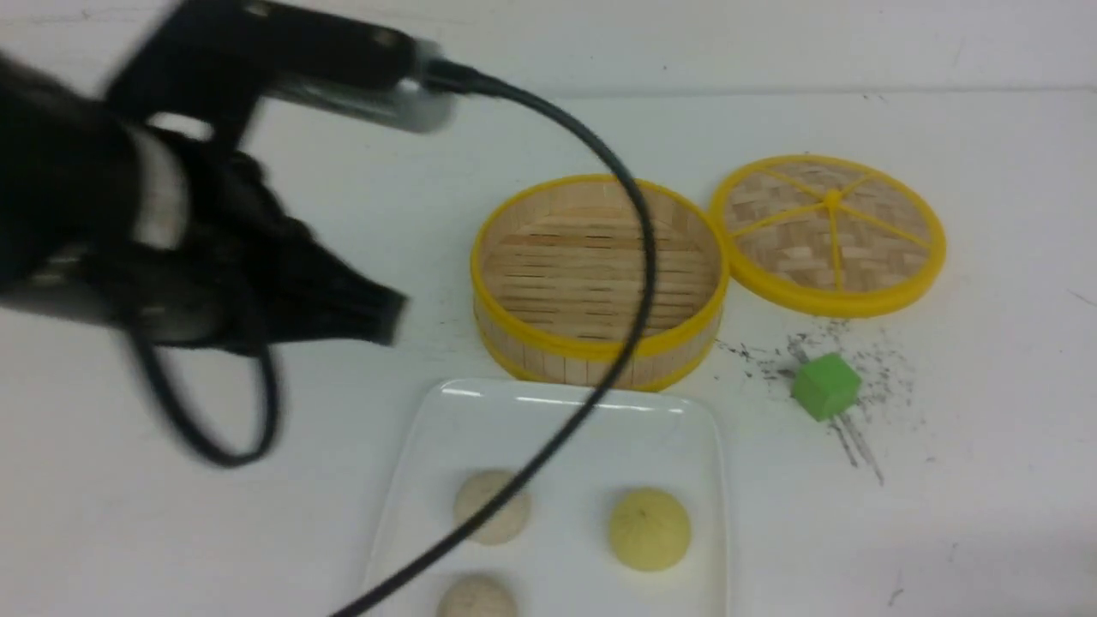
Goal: Put the steamed buns into the plate on the white tablecloth.
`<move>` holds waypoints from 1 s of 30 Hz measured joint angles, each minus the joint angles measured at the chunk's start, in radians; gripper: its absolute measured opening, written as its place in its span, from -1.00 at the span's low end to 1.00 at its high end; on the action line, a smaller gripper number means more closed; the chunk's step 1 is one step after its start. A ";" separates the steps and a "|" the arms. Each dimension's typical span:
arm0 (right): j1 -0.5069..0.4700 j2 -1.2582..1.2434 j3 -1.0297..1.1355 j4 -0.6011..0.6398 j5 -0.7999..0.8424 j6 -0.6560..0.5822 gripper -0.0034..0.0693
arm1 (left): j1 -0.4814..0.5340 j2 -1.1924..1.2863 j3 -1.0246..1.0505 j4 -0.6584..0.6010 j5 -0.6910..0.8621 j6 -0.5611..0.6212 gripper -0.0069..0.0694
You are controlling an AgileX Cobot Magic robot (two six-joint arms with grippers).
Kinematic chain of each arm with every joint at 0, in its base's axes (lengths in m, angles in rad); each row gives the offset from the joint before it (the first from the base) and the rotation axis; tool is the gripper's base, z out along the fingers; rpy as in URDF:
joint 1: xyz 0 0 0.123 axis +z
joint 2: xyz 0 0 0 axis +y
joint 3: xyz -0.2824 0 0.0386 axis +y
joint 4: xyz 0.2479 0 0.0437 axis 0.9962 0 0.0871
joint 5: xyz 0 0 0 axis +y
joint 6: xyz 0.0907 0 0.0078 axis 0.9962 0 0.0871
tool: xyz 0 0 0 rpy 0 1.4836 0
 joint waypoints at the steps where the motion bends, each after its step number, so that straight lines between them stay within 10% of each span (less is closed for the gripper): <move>1: -0.001 0.000 0.000 0.000 0.000 0.000 -0.86 | 0.000 -0.043 0.000 0.010 0.032 0.000 -0.81; 7: -0.003 0.000 0.000 0.000 0.001 0.000 -0.84 | 0.000 -0.252 0.050 0.012 0.032 -0.004 -0.81; 19: -0.003 0.000 0.000 0.000 0.001 -0.002 -0.80 | 0.000 -0.376 0.392 -0.214 -0.485 -0.034 -0.81; 30: -0.006 0.000 0.000 -0.002 0.001 -0.003 -0.79 | 0.000 -0.311 0.424 -0.127 -0.429 -0.080 -0.79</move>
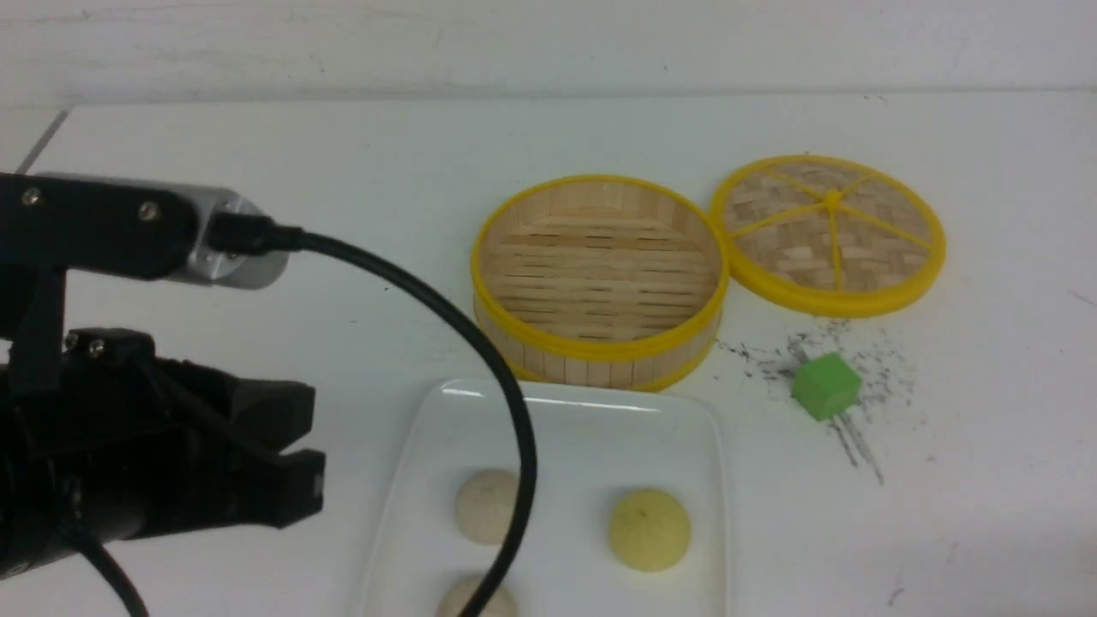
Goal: Put the steamed buns into the plate on the white tablecloth.
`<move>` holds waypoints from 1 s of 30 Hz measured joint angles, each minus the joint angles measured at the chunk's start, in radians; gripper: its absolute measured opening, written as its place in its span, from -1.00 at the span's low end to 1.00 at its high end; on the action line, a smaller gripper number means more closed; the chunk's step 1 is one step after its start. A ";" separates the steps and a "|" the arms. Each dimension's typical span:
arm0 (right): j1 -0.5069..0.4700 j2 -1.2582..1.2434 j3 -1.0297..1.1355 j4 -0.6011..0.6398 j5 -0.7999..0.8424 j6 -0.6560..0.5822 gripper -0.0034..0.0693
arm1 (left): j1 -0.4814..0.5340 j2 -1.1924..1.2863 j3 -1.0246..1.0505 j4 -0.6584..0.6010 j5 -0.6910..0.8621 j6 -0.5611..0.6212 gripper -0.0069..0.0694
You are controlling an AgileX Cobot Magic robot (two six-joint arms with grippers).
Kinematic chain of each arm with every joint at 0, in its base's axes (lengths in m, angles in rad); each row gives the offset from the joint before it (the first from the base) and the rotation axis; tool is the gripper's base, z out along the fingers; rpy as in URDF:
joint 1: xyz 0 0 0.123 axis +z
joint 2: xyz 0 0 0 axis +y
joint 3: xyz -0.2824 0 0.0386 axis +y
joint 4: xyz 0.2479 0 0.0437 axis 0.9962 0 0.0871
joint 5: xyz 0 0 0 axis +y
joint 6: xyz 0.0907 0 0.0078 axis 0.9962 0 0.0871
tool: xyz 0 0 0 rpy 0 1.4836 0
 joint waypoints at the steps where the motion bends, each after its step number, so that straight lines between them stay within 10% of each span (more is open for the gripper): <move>1: 0.000 0.000 0.000 -0.001 0.000 0.000 -0.79 | 0.000 0.003 0.000 0.007 0.000 -0.003 -0.78; 30: 0.000 0.000 0.000 -0.002 0.000 0.000 -0.68 | 0.000 0.135 0.000 0.063 -0.170 -0.007 -0.73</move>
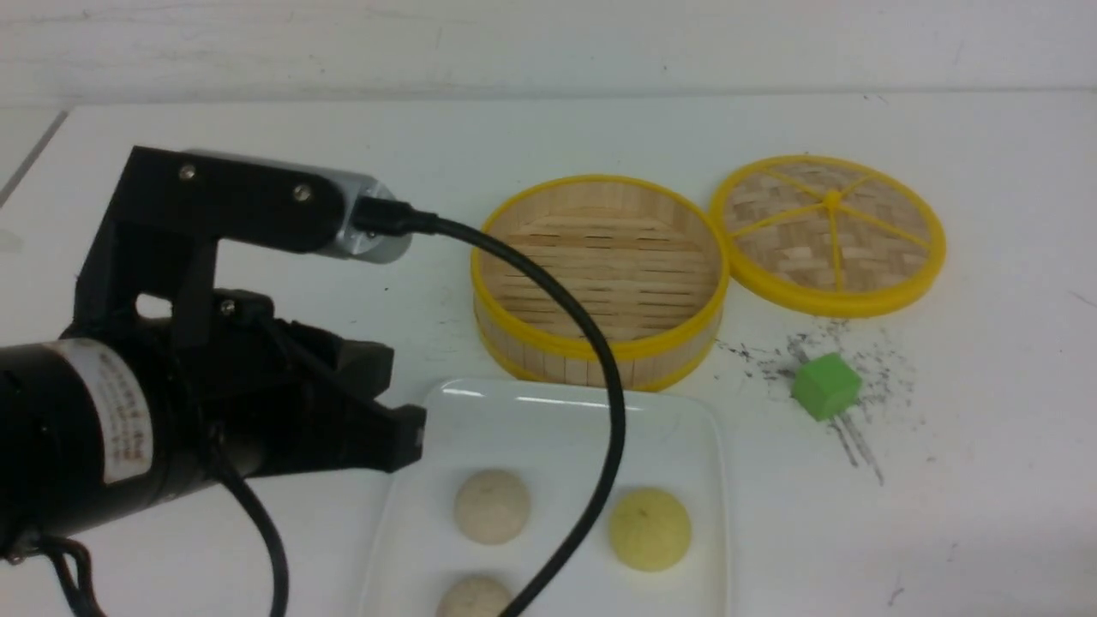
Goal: Put the steamed buns into the plate on the white tablecloth.
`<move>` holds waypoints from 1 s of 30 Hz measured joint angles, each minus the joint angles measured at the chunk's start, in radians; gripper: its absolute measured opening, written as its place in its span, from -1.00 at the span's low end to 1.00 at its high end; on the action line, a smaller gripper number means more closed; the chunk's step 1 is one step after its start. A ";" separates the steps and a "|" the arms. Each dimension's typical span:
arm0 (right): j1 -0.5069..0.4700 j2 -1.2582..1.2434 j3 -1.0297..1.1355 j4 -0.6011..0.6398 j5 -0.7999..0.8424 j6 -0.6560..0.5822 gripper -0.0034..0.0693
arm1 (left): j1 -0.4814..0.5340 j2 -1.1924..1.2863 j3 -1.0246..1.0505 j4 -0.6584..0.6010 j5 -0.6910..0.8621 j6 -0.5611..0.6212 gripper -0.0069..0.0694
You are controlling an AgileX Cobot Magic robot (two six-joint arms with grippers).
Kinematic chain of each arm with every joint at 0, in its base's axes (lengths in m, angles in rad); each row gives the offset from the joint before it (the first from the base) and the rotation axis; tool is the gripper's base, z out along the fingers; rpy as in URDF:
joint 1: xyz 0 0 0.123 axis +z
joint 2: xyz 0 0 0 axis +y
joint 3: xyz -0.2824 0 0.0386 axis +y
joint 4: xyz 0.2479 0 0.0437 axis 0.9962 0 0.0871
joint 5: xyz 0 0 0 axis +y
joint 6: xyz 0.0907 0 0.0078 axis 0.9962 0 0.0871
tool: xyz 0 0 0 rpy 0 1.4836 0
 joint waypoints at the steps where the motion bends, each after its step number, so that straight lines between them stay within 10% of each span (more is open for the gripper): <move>1: 0.000 0.000 0.000 0.000 0.000 0.000 -0.68 | 0.001 -0.008 0.000 0.000 -0.002 0.000 -0.73; 30: 0.000 0.000 0.000 0.000 0.000 0.000 -0.58 | 0.752 -0.933 0.803 -0.174 -0.271 0.297 -0.68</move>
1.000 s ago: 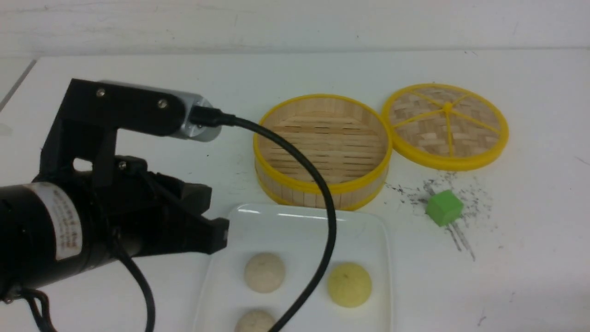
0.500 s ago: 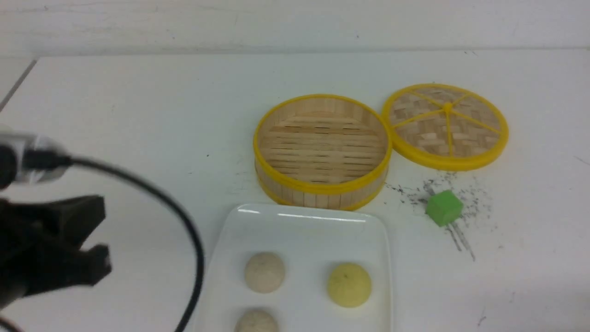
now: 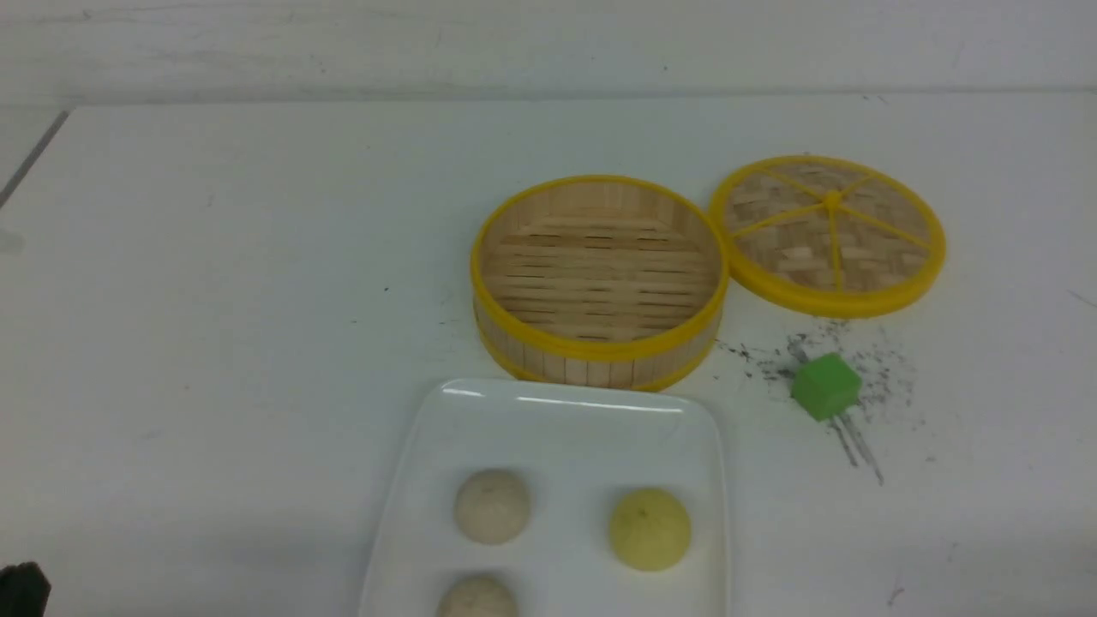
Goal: Put the steamed buns into the plate on the white tablecloth.
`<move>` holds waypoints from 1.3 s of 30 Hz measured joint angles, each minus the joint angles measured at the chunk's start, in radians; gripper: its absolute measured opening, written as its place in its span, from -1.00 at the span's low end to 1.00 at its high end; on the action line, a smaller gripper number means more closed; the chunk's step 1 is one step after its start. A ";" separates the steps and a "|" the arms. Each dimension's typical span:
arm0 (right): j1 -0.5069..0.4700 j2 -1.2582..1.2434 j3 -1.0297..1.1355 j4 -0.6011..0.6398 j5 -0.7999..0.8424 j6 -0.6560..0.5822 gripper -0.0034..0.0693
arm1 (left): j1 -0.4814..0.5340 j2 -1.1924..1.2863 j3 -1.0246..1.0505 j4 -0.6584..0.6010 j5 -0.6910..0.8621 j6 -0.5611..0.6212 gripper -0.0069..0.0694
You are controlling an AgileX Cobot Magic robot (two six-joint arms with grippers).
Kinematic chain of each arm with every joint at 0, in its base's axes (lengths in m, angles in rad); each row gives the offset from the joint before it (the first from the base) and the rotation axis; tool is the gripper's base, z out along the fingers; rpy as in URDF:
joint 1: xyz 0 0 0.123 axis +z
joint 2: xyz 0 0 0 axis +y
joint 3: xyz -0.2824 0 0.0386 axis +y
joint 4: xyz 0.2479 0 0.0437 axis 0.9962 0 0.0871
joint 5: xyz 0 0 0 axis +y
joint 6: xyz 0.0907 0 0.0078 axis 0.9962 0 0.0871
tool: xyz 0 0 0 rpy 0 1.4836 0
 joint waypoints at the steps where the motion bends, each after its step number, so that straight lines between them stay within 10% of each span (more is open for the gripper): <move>1: 0.000 0.000 0.000 0.000 0.000 0.000 -0.58 | 0.002 -0.007 0.001 0.001 0.015 0.000 -0.68; 39: 0.000 0.000 0.000 0.000 0.000 0.000 -0.47 | 0.011 -0.010 0.001 0.013 0.126 0.011 -0.58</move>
